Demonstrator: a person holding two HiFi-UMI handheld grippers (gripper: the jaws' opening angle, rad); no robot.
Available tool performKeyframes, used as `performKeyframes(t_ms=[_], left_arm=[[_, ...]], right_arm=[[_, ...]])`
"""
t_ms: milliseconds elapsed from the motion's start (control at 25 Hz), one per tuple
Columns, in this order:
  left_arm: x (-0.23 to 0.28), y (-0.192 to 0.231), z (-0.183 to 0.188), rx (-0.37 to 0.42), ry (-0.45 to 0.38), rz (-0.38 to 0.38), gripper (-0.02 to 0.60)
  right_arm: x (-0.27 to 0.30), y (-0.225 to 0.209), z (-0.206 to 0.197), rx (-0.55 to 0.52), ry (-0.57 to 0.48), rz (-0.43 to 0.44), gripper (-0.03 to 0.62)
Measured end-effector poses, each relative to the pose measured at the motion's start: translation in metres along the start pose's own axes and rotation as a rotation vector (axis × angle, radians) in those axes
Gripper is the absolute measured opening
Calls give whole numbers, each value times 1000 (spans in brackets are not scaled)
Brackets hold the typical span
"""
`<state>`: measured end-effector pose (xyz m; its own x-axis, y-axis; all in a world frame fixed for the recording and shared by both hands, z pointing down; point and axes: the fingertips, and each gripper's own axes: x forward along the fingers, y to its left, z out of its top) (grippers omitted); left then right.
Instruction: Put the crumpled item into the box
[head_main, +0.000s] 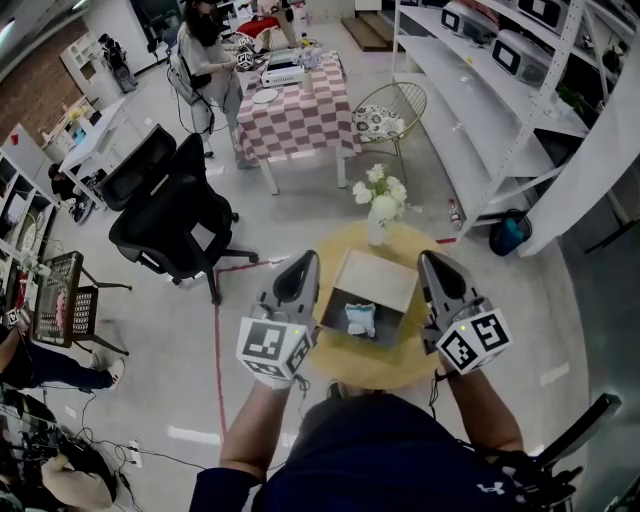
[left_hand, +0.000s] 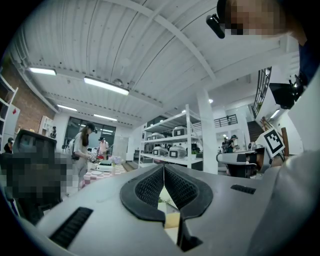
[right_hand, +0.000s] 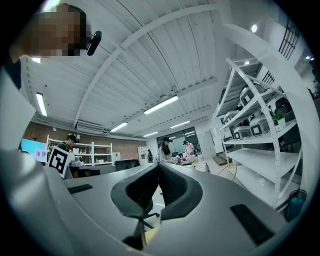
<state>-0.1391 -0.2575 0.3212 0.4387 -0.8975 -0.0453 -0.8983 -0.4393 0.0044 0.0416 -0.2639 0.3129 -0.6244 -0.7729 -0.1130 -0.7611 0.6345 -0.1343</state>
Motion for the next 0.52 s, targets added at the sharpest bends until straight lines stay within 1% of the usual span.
performKeyframes(t_ms=[520], left_arm=[[2, 8, -2, 5, 5, 5, 18]], right_arm=[[7, 2, -5, 9, 12, 4, 2]])
